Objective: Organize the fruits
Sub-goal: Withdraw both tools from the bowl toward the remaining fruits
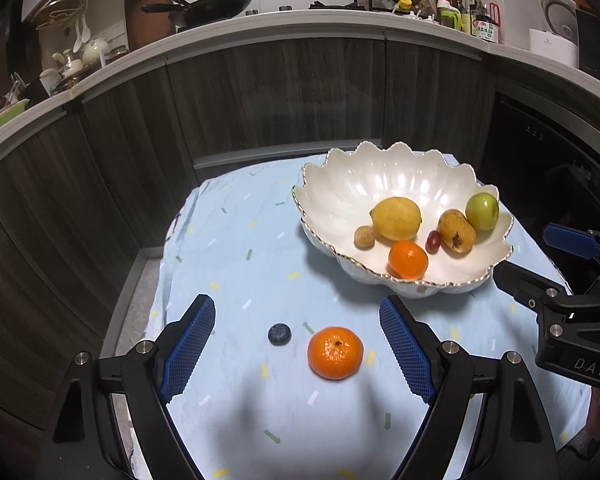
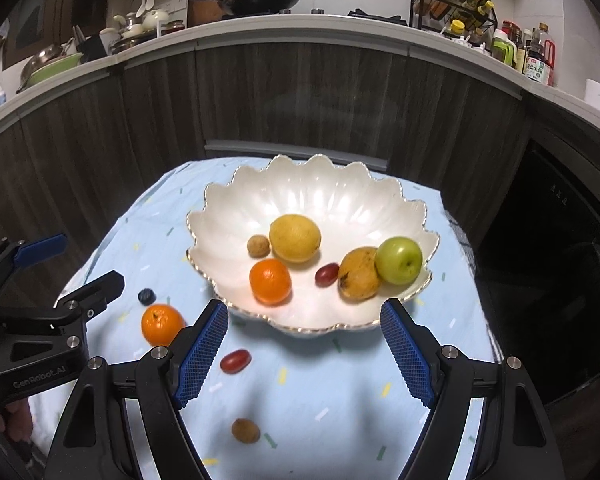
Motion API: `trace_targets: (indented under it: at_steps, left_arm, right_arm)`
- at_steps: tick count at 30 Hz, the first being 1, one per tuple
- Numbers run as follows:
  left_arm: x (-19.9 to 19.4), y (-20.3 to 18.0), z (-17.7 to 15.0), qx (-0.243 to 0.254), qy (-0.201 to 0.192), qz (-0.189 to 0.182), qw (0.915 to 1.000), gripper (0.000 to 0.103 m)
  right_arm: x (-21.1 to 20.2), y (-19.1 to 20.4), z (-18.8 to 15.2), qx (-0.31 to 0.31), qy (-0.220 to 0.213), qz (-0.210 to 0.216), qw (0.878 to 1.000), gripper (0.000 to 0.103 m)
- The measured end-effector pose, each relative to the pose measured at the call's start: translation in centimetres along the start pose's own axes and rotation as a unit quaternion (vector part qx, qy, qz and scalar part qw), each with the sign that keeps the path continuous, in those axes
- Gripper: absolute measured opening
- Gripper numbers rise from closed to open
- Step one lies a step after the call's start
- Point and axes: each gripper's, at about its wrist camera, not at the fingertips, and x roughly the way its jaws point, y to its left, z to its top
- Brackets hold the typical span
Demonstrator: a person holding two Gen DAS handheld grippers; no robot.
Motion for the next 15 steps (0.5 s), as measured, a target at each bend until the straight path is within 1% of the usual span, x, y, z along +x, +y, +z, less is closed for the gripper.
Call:
trace_targets:
  at_steps: [4, 7, 10, 15]
  left_arm:
    - [0.2, 0.0, -0.5, -0.001, -0.001, -0.002, 1.0000, 0.085]
    - [0.3, 0.0, -0.8, -0.004, -0.006, -0.013, 0.9999, 0.088]
    - [0.7, -0.4, -1.1, 0.011, -0.005, -0.008, 0.9999, 0.089]
    - [1.1, -0.6, -1.6, 0.015, 0.000, -0.012, 0.9998, 0.089]
  right_arm:
    - [0.2, 0.3, -0.7, -0.002, 0.006, 0.000, 1.000, 0.079]
    - [0.4, 0.3, -1.3, -0.002, 0.011, 0.002, 1.000, 0.079]
    - [0.7, 0.3, -1.8, -0.004, 0.017, 0.003, 1.000, 0.079]
    - [0.9, 0.4, -2.5, -0.004, 0.023, 0.006, 1.000, 0.079]
